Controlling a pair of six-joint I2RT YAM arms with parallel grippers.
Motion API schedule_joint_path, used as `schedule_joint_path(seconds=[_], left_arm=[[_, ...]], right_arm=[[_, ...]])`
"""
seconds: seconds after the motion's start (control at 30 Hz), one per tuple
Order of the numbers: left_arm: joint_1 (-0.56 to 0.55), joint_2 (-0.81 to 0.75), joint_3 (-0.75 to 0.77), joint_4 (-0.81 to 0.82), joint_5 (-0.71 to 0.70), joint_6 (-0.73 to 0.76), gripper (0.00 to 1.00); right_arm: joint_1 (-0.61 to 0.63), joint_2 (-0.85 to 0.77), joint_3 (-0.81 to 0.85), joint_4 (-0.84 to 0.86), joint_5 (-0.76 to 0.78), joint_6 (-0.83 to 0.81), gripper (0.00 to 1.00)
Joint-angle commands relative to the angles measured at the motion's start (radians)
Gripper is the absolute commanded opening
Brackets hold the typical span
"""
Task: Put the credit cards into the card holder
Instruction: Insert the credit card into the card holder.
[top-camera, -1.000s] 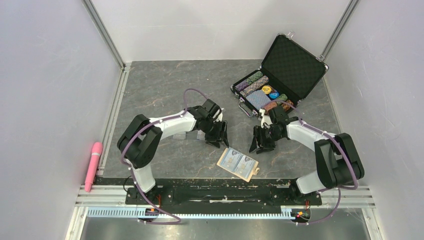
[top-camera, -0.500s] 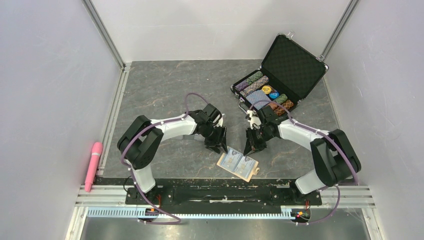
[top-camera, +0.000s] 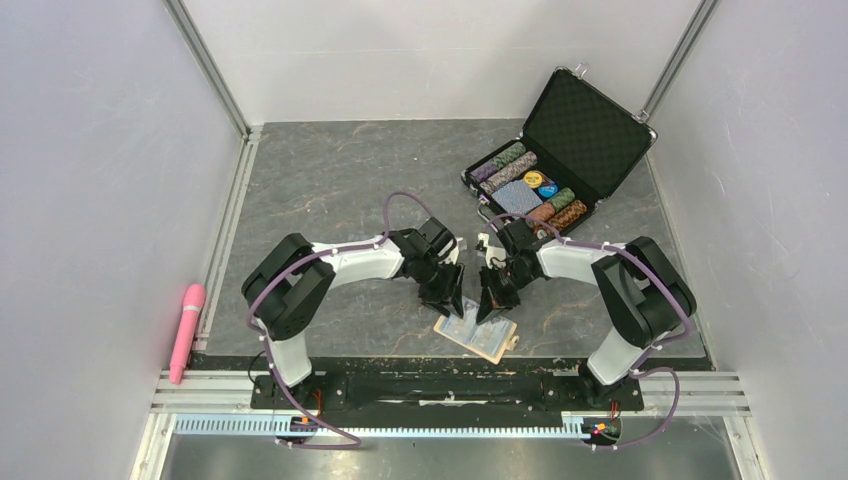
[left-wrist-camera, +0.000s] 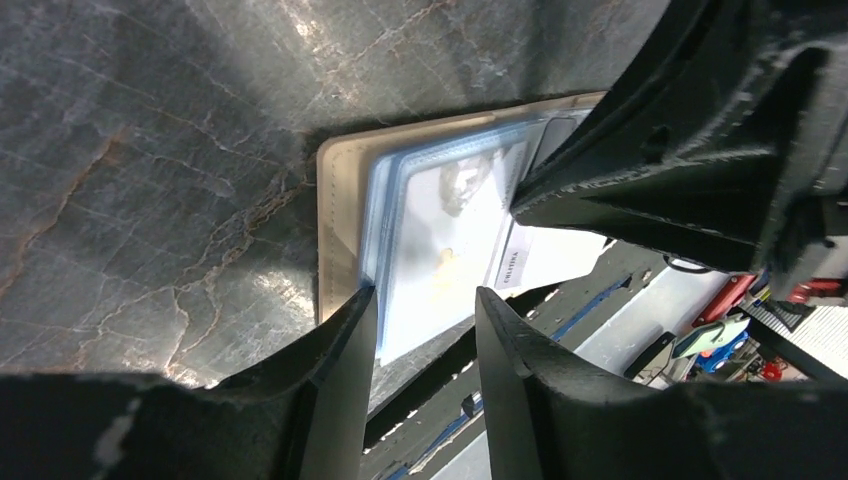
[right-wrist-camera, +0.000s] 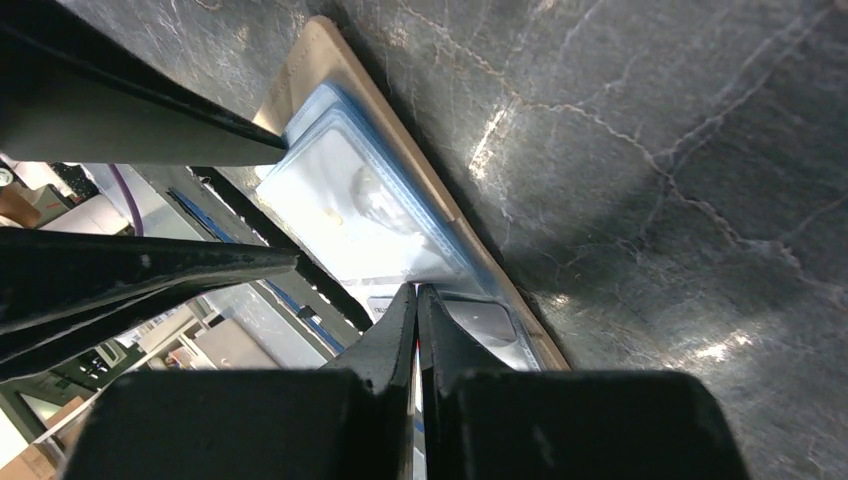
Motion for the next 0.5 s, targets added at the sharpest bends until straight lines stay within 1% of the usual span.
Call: schedule_joint_path(seconds=[0.0,0.2,0.27,0.37,0.43,0.47], left_arm=[[-0.017,0.039,0.023,0.020,-0.042,-0.002,0.50],[-0.049,0.072,0.069,-0.028,-0.105,0.023,0.51],[-0.055,0.073,0.083,-0.018,-0.082,0.025,0.49],[-0.068,0.064,0.107,-0.010,-0.048,0.027,0.42],[-0.070,0.050,0.105,0.017,-0.021,0.006,0.30],[-0.069,0.045,0.102,0.031,-0.016,-0.002,0.22]], right_arm=[[0.004,0.023,0.018,0.030,0.021,-0.002,0.00],[0.006,0.020,0.007,0.027,0.041,-0.007,0.00],[0.006,0.016,0.003,0.027,0.045,-0.009,0.00],[0.007,0.016,0.001,0.028,0.050,-0.011,0.00],[0.008,0.015,0.006,0.030,0.053,-0.009,0.00],[0.007,0.012,0.011,0.031,0.055,-0.009,0.00]])
